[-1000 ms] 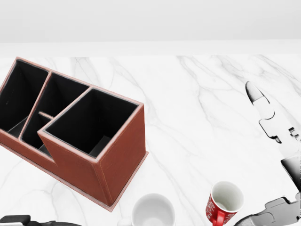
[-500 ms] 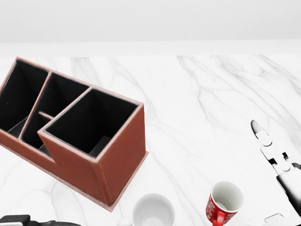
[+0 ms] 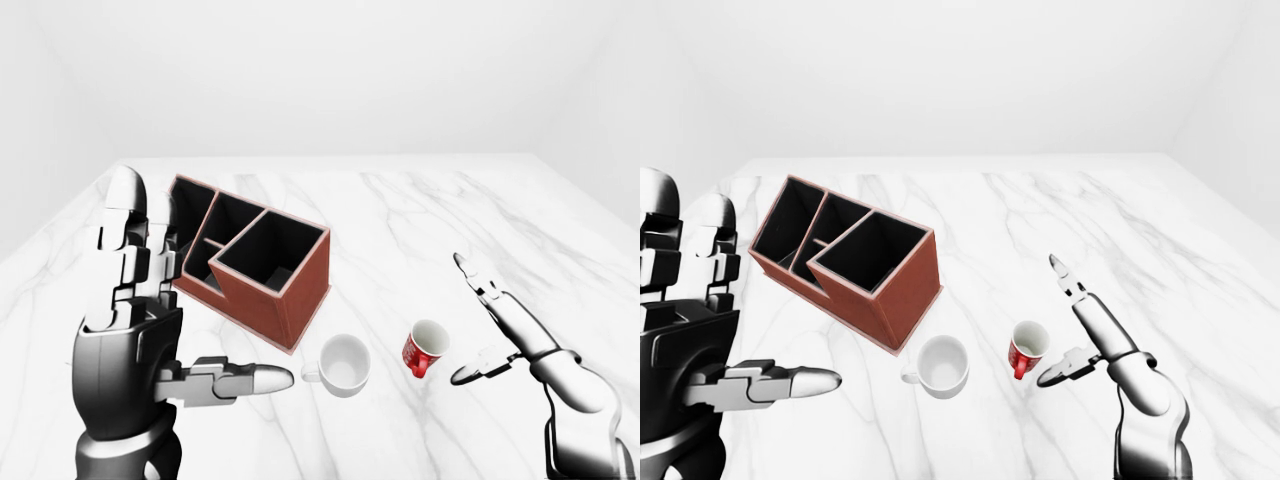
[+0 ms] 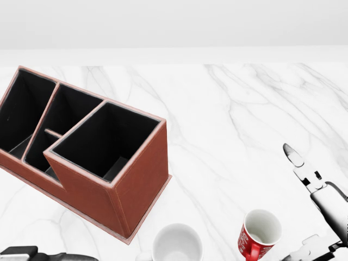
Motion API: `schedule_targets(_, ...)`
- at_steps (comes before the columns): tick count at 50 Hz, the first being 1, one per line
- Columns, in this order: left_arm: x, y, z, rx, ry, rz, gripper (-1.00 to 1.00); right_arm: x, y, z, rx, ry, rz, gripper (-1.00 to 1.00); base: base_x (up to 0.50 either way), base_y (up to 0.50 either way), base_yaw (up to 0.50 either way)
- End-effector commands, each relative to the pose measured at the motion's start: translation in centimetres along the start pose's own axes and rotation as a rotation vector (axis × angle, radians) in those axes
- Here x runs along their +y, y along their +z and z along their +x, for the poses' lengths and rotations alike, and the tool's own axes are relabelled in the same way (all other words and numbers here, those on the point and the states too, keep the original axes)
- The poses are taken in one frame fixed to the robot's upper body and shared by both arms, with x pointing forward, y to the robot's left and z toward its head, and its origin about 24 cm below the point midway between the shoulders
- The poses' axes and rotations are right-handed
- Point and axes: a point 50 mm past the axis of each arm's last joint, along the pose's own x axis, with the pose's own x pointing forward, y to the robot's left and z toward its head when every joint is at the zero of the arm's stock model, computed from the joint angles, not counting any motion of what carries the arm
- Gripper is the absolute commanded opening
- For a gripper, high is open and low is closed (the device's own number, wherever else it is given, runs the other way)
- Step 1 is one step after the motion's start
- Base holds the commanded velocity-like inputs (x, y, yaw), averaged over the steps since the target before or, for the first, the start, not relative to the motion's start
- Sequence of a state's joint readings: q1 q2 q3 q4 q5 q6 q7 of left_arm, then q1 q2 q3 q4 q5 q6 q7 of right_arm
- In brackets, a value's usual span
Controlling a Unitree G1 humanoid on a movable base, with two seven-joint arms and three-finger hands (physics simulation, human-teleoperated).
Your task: Pick up the red mug and place it to the right of the caddy.
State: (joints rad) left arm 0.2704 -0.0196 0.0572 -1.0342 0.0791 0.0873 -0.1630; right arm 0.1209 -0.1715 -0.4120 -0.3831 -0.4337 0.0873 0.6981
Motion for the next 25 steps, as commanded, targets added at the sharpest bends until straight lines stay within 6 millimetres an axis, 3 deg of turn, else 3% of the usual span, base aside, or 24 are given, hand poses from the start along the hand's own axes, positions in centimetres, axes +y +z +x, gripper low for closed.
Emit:
schedule_targets(1,0.0,-0.2,0.0,0.006,-0.001,-0.001,1.0,-0.4,-0.1,1.9,-0.003,0.04,-0.018,1.0,0.0,0.0,0.0)
schedule_targets(6,0.0,0.0,0.1,-0.006,0.0,0.001,1.0,-0.5,0.5,2.1,-0.015,0.044,-0.055,1.0,0.0,0.0,0.0)
schedule_targets(13,0.0,-0.1,0.0,0.004,-0.002,0.0,1.0,0.8,-0.8,2.1,0.041,0.09,-0.026,1.0,0.0,0.0,0.0)
schedule_targets(25,-0.2,-0.2,0.1,0.004,-0.006,-0.002,1.0,1.0,-2.2,2.2,0.093,0.111,0.0,1.0,0.0,0.0,0.0)
